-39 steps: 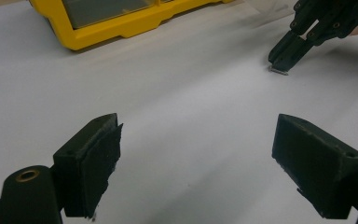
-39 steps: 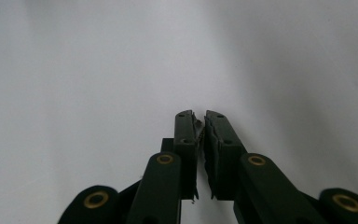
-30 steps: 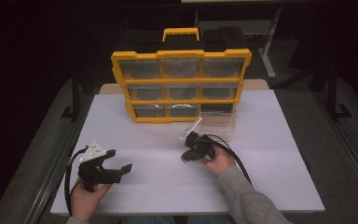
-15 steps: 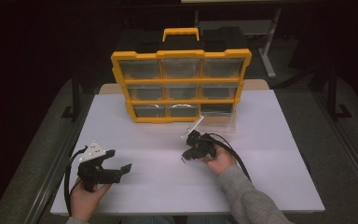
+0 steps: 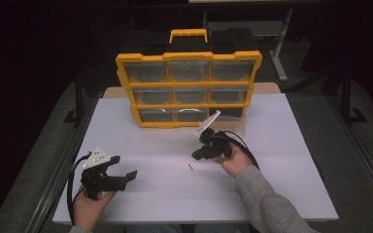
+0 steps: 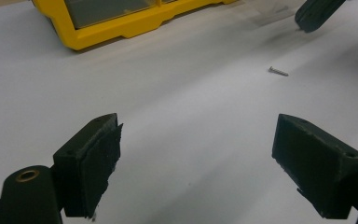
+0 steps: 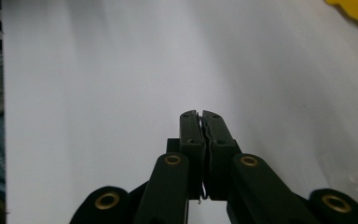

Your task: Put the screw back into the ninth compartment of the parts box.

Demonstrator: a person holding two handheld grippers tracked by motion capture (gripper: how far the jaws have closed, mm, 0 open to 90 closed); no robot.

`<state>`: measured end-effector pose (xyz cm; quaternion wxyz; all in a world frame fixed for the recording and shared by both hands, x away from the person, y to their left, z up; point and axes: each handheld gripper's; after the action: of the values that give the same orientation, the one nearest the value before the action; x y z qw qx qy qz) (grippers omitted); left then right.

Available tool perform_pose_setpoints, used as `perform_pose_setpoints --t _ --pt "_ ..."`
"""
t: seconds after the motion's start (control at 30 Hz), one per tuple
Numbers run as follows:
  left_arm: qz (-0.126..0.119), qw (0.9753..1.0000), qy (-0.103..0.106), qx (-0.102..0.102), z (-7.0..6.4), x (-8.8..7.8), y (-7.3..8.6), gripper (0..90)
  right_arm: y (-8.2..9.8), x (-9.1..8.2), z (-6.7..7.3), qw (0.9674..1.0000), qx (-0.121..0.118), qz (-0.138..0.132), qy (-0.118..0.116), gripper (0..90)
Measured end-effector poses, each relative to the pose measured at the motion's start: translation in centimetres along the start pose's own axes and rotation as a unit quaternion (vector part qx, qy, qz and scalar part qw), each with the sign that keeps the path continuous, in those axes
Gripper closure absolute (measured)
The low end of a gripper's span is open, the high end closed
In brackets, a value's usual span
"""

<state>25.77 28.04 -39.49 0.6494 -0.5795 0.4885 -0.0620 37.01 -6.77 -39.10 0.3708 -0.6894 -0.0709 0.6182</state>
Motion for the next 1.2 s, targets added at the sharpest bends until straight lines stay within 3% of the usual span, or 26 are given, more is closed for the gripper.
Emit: perform_pose_setpoints --t 0.43,0.53,0.9,1.2 --pt "-0.001 1.0 0.0 -0.001 -0.1 0.0 0.0 14.9 -1.7 -4.1 -1.4 0.9997 0.009 -0.024 -0.001 86.9" --pt "-0.001 1.0 0.0 0.0 -0.1 0.0 0.0 14.9 -1.9 -5.0 -1.7 0.9995 0.022 -0.021 0.0 86.9" --pt "0.0 1.0 0.0 0.001 -0.1 0.1 0.0 14.9 -2.5 -8.1 -3.7 0.9986 0.01 -0.046 0.025 86.9" --pt "-0.003 1.0 -0.001 -0.001 -0.1 0.0 0.0 14.9 -2.1 -9.6 -5.3 0.9971 0.034 -0.052 0.044 86.9"
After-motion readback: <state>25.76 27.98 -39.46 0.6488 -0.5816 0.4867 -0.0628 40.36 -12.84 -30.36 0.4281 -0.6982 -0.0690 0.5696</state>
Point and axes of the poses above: each handheld gripper's, and its own axes: x roughly forward along the jaws, y roughly out of its underside, z roughly to its left, and after that the axes turned 8 degrees about y, right-handed
